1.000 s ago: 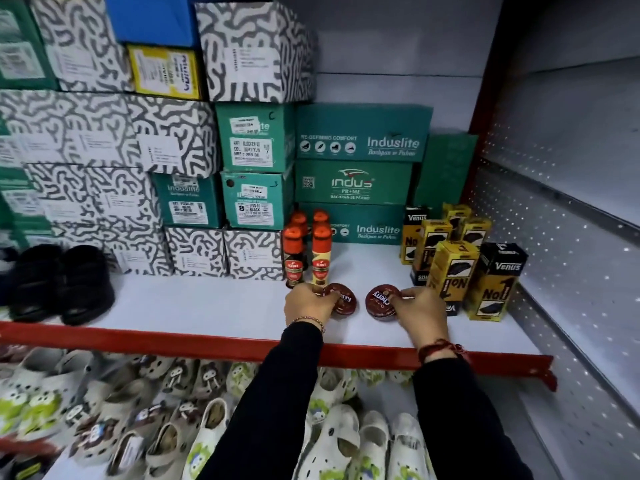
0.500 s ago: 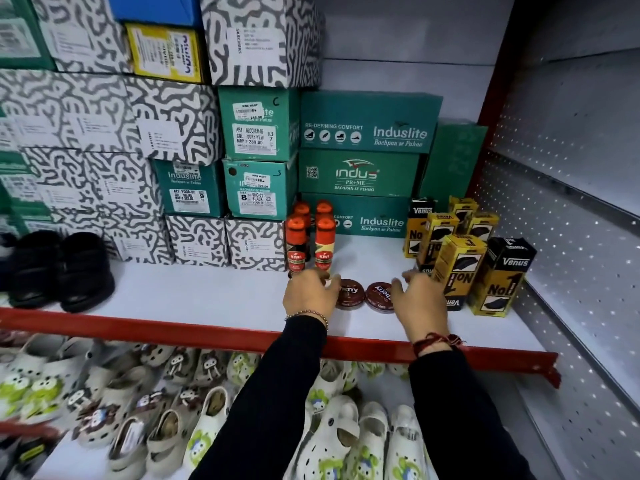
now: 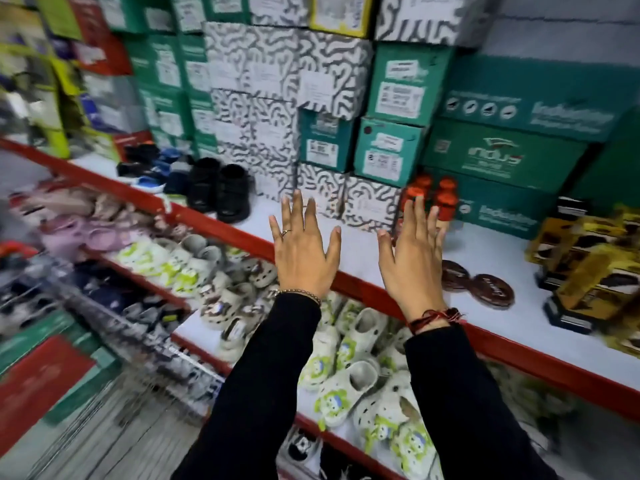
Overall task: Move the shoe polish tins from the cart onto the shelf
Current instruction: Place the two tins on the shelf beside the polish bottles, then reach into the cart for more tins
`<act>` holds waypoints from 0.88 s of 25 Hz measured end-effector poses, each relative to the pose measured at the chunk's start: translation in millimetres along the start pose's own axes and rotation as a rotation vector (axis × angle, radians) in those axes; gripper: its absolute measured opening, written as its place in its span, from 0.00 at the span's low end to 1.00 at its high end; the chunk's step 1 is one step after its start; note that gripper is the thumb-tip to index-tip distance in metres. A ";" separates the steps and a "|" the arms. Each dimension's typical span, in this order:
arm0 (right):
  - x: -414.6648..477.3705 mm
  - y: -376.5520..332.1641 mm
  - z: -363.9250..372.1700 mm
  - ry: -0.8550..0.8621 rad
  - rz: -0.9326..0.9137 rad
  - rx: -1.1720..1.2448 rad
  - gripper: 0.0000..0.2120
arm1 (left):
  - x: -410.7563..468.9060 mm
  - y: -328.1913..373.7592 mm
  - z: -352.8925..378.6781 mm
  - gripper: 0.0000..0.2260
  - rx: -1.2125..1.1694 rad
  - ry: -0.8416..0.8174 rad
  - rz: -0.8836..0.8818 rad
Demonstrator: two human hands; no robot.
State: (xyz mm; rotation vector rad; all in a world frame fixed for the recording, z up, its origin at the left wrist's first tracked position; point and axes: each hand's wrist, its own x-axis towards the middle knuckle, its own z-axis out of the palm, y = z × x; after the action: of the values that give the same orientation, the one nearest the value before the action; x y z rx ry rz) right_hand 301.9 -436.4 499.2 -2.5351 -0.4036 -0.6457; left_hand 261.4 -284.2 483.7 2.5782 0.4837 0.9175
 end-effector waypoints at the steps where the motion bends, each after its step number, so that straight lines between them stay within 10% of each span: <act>1: -2.5 -13.8 8.9 -0.025 -0.038 0.011 0.33 | -4.9 -15.5 -8.8 0.32 0.021 0.010 -0.039; 12: -112.3 -172.6 147.0 -0.472 -0.479 0.156 0.34 | -131.6 -225.2 -80.0 0.31 0.194 0.016 -0.634; 22: -227.3 -200.2 338.9 -1.163 -0.643 -0.040 0.16 | -263.5 -381.7 -10.9 0.24 -0.240 -0.099 -1.447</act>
State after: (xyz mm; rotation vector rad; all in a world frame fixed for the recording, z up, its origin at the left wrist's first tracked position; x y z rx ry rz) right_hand 156.2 -127.2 199.6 -2.5324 -1.6115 0.7393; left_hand -12.8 -60.5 183.7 1.3779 1.6909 0.2447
